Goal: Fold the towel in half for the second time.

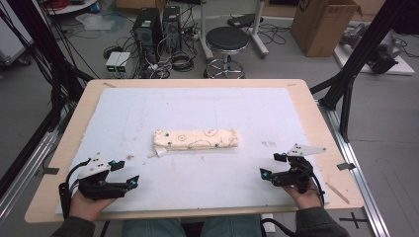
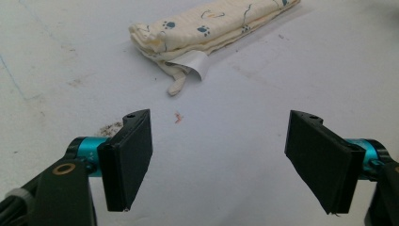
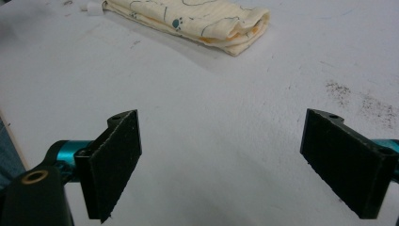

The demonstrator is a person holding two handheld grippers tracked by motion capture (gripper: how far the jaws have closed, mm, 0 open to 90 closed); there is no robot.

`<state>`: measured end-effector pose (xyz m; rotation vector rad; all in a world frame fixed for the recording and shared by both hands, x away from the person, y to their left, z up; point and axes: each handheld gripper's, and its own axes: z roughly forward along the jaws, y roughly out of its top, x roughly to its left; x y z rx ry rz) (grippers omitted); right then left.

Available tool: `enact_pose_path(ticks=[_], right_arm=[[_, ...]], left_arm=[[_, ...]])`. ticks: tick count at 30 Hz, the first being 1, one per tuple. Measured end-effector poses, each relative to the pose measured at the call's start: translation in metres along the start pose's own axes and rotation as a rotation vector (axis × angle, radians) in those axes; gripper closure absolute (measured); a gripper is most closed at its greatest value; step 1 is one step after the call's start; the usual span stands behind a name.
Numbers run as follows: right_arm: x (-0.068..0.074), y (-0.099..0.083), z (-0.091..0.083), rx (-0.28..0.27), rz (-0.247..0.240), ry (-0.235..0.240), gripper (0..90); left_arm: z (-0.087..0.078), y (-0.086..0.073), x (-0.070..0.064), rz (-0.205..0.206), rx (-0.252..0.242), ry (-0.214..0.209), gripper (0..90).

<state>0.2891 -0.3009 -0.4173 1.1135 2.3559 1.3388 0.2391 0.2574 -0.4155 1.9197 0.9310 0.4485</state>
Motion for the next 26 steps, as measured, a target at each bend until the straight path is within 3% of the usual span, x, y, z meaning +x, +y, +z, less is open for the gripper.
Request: enact_pose_path(ticks=[13, 26], right_arm=[[0.002, -0.0074, -0.0077, -0.008, 0.003, -0.006, 12.3], [0.0049, -0.0051, -0.0013, 0.001, -0.023, -0.012, 12.3]], left_arm=[[-0.0092, -0.0052, -0.0014, 0.005, -0.008, 0.011, 24.3], [-0.0056, -0.0047, 0.0013, 0.007, -0.009, 0.019, 24.2]])
